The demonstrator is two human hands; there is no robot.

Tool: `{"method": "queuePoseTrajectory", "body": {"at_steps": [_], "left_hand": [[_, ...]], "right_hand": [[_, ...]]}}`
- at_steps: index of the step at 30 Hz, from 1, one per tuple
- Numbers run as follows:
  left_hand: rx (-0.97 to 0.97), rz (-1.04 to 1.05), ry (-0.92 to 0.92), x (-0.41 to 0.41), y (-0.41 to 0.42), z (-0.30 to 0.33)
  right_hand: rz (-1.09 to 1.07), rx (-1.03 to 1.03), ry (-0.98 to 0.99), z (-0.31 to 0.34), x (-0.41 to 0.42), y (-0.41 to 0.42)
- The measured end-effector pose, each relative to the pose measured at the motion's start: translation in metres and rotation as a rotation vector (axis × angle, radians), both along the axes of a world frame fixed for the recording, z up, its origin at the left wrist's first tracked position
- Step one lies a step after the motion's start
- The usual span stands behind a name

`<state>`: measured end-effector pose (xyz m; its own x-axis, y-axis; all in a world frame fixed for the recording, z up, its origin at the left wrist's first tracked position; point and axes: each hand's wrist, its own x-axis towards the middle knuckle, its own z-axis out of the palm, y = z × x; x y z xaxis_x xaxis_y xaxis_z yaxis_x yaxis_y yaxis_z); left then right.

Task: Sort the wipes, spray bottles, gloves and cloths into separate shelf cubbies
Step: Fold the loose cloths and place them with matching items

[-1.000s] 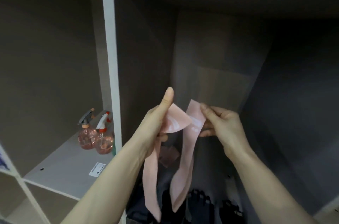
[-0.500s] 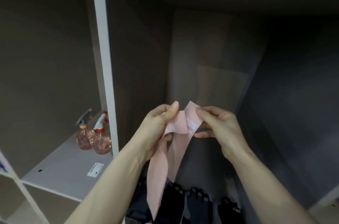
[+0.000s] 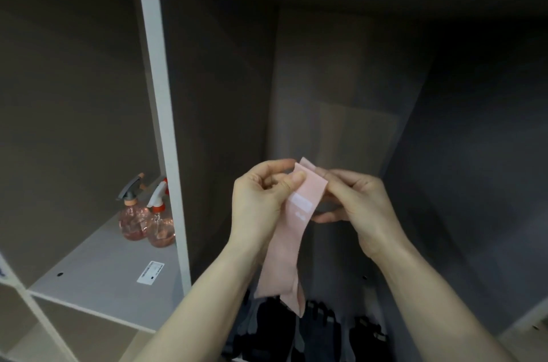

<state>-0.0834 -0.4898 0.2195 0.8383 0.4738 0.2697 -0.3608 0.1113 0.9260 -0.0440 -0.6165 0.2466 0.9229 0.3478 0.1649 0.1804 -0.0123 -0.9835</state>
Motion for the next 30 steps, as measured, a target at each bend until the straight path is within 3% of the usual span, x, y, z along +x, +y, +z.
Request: {"method": "queuePoseTrajectory", "body": {"at_steps": [9,15,18,22,24,27,30], "left_hand": [[0.073,0.046,0.048,0.001,0.004,0.0],[0.04,0.071,0.043,0.004,0.009,-0.002],[0.084,0.083,0.028,0.002,0.012,-0.001],[0.234,0.081,-0.028,0.004,0.021,0.0],[0.229,-0.059,-0.038,0.008,0.027,0.001],[0.148,-0.435,0.001,0.015,0.029,0.002],[0.224,-0.509,-0.042,0.018,0.026,-0.002]], "right_hand": [[0.093,-0.109,-0.129,0.007,0.006,-0.006],[0.136,-0.105,-0.085,0.009,0.009,-0.001],[0.209,-0.185,-0.187,0.01,0.009,-0.001],[0.134,-0.229,-0.311,0.013,0.019,0.001],[0.149,-0.189,-0.329,0.02,0.021,0.003],[0.177,-0.183,-0.451,0.025,0.021,0.011],[0.154,-0.211,-0.481,0.023,0.025,0.019]]}}
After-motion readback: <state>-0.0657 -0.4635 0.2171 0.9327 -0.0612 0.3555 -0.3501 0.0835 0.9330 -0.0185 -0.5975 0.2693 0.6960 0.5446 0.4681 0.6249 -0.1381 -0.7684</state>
